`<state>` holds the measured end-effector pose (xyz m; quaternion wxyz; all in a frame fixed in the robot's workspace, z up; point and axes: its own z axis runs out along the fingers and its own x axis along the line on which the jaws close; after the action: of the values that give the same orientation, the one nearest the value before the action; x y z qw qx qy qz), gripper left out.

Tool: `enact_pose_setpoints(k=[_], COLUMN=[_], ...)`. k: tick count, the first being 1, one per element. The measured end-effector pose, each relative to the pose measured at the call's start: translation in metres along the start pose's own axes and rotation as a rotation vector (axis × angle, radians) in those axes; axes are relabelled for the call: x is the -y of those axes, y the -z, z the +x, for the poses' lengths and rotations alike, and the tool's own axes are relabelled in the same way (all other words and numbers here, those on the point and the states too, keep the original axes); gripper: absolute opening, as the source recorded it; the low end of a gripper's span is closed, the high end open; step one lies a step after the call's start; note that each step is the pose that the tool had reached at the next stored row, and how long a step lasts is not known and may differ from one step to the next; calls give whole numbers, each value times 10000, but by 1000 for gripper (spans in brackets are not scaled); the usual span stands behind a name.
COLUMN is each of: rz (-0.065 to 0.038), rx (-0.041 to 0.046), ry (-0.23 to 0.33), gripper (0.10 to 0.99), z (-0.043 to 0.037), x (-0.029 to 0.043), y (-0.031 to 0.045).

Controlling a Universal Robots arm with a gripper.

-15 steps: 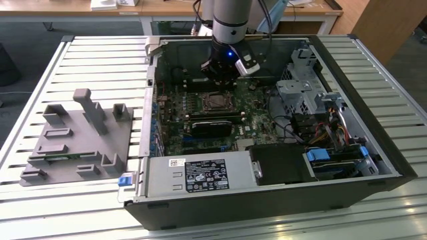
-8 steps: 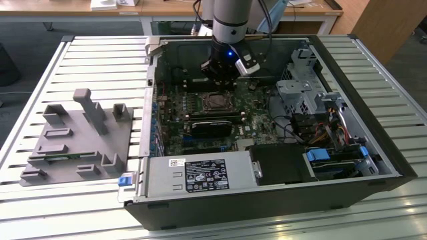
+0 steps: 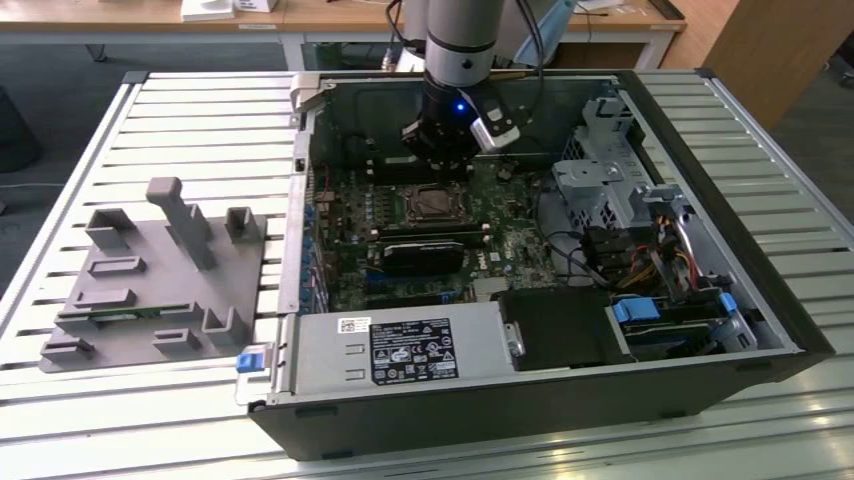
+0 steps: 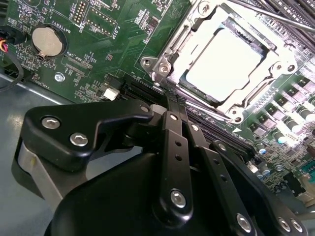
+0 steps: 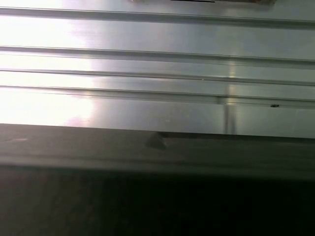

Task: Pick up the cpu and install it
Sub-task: 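Install the first cpu locking lever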

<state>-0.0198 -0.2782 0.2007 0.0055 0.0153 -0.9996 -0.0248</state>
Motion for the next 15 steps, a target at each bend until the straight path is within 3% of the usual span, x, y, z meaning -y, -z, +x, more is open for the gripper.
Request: enact_pose_setpoints(k=[4,9,15], rz=[8,160,230], rx=[4,-2,-7], ry=[-1,-2,-3], gripper=[106,106,106], z=[0,0,0], x=[0,0,1], y=[2,0,-13])
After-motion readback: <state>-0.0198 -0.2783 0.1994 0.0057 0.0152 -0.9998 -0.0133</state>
